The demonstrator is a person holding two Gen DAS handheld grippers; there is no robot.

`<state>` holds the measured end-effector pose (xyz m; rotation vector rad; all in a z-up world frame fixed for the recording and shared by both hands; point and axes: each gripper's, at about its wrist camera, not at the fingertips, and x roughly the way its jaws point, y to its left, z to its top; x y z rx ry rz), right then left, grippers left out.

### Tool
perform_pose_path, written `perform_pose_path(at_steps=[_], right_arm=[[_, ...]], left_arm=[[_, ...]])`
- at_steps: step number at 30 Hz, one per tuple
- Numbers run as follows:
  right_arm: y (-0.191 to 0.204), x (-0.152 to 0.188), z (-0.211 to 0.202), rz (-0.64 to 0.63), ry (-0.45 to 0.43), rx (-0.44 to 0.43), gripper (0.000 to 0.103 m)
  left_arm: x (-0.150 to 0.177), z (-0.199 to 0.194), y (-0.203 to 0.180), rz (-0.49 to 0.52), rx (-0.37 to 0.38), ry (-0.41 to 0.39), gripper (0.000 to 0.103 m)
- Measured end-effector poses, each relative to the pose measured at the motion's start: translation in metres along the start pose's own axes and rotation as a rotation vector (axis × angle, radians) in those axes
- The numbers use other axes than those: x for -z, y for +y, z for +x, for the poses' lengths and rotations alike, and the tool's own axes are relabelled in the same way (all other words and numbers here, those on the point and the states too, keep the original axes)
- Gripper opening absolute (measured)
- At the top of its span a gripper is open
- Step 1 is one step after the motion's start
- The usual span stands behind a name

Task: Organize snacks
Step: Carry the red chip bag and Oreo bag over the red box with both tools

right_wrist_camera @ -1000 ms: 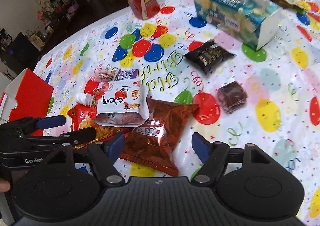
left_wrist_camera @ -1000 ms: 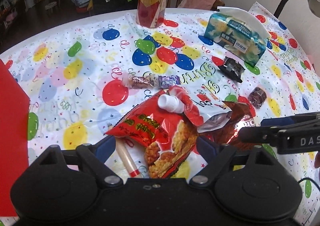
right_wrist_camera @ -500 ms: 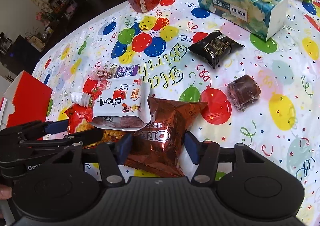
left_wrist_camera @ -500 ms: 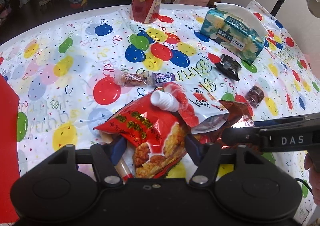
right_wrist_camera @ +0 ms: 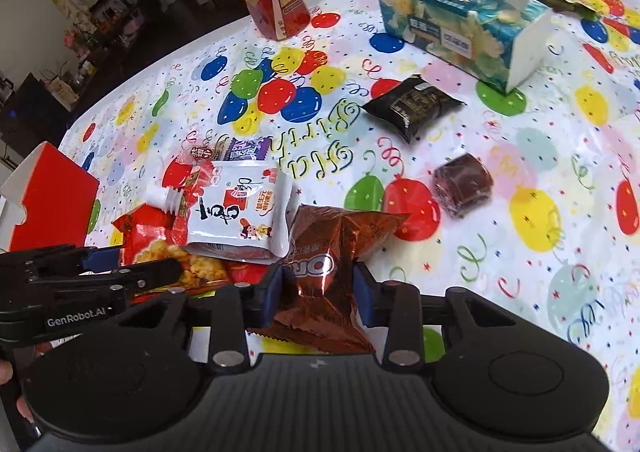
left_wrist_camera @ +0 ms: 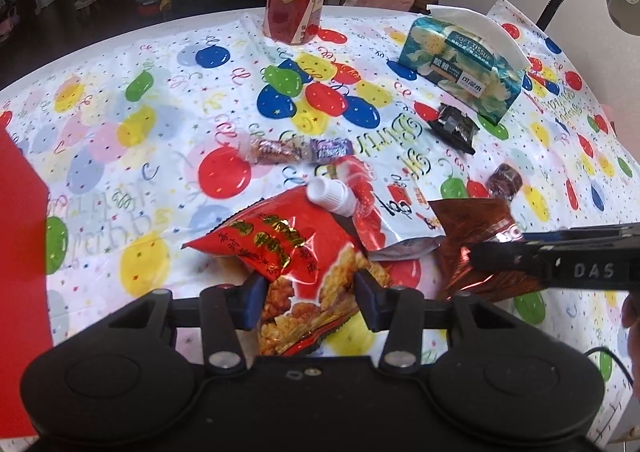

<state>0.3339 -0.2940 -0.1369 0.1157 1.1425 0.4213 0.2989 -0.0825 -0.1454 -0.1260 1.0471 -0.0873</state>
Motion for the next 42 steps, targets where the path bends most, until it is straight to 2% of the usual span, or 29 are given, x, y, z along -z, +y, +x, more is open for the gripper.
perform_pose_path(at_steps=[8,18,28,42], right_arm=[[0.009,0.014,-0.028,-0.022,-0.025,-0.003,0.033],[0.051,0.03,-0.066,-0.066,-0.077,-0.023,0.032],[0.119,0.041,-0.089,-0.129,-0.109,-0.067,0.032],[0.221,0.042,-0.098,-0.245,-0.158,-0.122,0.032]], left_arm=[[0.012,-0.024,0.017,-0.011,0.02,0.004,0.044],[0.027,-0.072,0.035,0.005,0.092,-0.037,0.044],[0.043,-0.122,0.067,0.021,0.134,-0.058,0.044],[0.054,-0.186,0.129,0.011,0.127,-0.126,0.044]])
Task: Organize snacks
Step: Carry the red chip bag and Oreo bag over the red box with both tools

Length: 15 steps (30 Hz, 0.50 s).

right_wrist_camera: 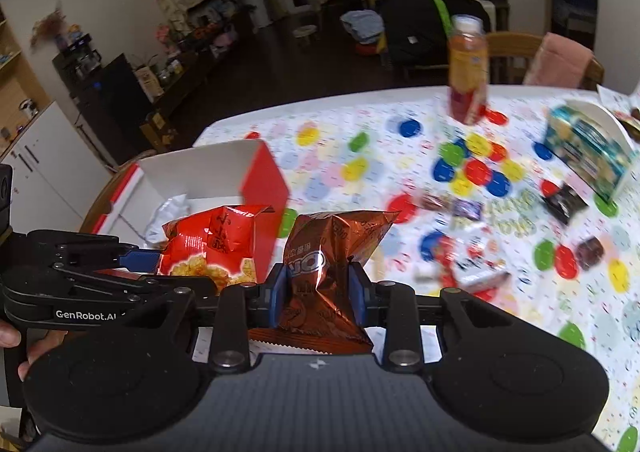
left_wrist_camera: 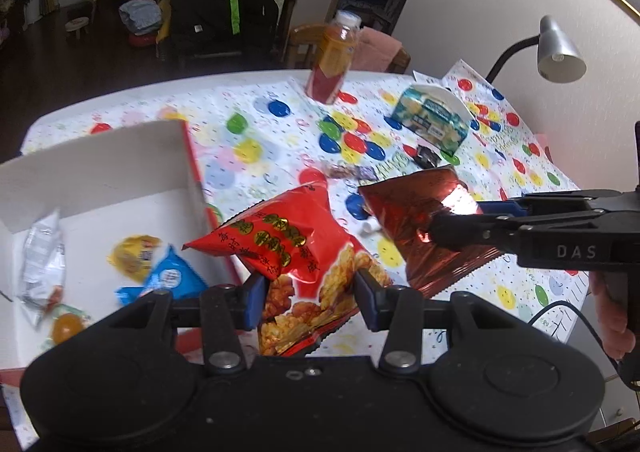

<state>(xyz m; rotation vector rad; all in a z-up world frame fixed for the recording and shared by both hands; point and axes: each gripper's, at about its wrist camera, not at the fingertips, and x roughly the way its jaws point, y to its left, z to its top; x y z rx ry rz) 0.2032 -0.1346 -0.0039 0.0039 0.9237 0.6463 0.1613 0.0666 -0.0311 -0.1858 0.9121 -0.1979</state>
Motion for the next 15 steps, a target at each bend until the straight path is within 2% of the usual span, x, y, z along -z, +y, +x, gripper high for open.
perform_pose_path(at_steps=[15], right_arm=[[0.09,-0.032,0.045,-0.11,-0.005,-0.056,0.032]], left_arm=[[-0.002,-0.046,0.075,-0.034,-0.083,-0.06,0.044]])
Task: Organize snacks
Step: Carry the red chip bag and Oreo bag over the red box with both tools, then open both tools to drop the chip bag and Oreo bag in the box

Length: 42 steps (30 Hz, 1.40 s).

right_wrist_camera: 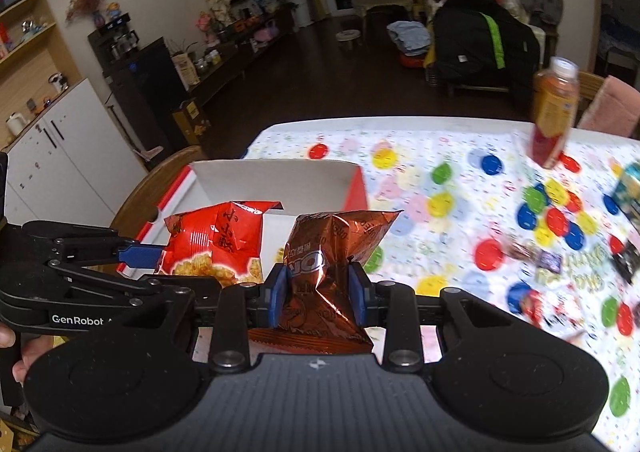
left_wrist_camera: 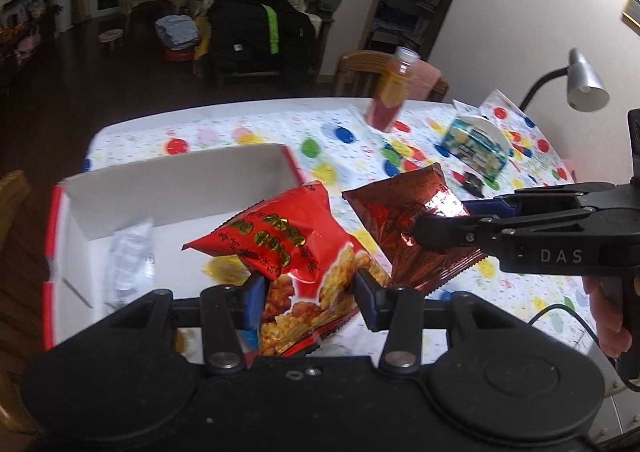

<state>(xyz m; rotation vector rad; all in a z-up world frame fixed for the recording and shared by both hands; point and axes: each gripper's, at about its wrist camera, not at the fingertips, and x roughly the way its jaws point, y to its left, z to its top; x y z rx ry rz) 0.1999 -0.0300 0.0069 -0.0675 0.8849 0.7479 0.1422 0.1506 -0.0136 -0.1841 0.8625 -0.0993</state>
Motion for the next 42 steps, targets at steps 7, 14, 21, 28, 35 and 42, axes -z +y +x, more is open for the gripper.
perform_pose_path(at_steps=[7,14,21,28,35,42], right_arm=[[0.029,-0.018,0.039,-0.062,0.024,-0.006,0.032],[0.05,-0.027,0.076,-0.111,0.066,0.013,0.032],[0.057,-0.032,0.117,-0.13,0.109,0.04,0.032],[0.058,-0.034,0.15,-0.15,0.149,0.065,0.032],[0.054,-0.035,0.169,-0.155,0.174,0.069,0.032],[0.053,-0.035,0.181,-0.162,0.201,0.075,0.032]], left_arm=[[-0.011,0.0,0.048,-0.044,-0.072,-0.016,0.044],[-0.021,0.021,0.084,-0.063,-0.137,0.011,0.044],[-0.02,0.046,0.11,-0.057,-0.164,0.06,0.044],[-0.021,0.073,0.116,-0.027,-0.165,0.093,0.044],[-0.022,0.094,0.118,0.004,-0.157,0.125,0.044],[-0.022,0.109,0.12,0.017,-0.158,0.164,0.044]])
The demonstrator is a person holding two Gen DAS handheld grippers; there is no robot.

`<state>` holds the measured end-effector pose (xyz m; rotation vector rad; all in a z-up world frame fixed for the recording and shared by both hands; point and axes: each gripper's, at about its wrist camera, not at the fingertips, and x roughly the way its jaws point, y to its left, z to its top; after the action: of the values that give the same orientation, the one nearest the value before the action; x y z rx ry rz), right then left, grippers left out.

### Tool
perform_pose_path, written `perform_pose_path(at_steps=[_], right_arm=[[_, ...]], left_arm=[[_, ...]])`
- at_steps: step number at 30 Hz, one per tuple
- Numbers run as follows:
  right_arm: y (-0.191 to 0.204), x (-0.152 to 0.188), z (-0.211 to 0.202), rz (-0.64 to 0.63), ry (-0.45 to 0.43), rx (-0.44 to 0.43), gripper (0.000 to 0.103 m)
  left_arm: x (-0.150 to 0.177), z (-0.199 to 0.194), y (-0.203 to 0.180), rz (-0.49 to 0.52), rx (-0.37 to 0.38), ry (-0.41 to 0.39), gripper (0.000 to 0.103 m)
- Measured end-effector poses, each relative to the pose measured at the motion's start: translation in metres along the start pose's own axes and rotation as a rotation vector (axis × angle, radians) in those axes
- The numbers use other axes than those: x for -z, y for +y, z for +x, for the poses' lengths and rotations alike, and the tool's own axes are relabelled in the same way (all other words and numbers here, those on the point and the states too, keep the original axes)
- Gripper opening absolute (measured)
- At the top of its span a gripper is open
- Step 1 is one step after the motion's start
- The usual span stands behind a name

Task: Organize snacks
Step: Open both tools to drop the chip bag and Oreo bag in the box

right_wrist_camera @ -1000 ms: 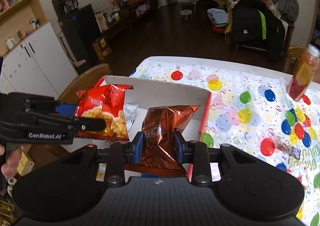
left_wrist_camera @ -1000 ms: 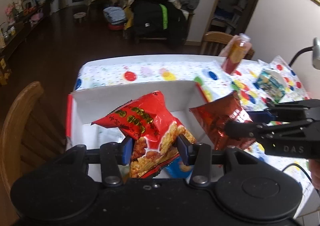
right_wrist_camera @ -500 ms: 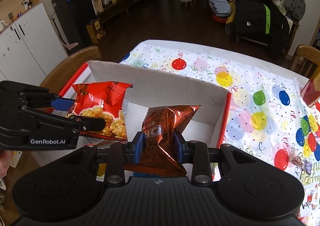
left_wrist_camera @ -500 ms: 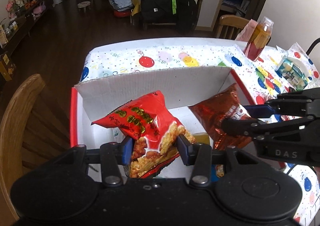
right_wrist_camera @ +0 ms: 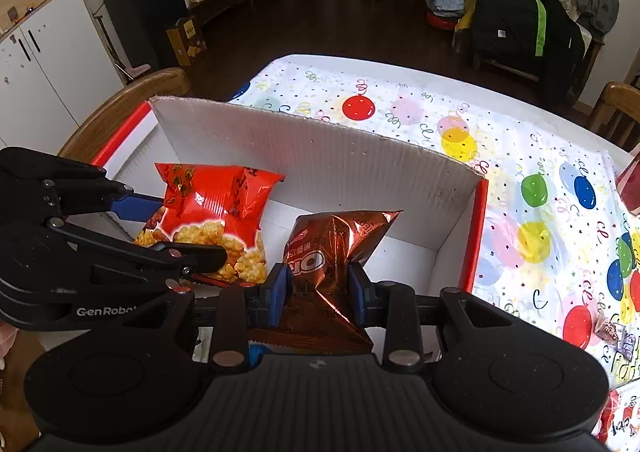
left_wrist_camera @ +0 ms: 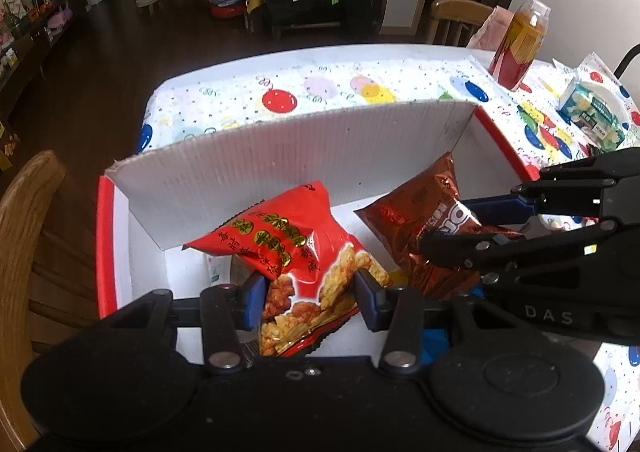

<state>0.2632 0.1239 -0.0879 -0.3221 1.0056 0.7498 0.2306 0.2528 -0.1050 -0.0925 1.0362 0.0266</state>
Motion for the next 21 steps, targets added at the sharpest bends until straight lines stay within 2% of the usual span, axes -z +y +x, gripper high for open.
perform_pose_path(at_steps=[9,21], right_arm=[[0.001,0.002,0.006,-0.005,0.03,0.01,0.032],[0.005,0.007,-0.001,-0.008,0.034,0.015,0.033]], left_arm=[[0.005,0.011,0.0,0.003,0.01,0.042,0.044],[0.008,0.01,-0.008,0.011,-0.011,0.045,0.048]])
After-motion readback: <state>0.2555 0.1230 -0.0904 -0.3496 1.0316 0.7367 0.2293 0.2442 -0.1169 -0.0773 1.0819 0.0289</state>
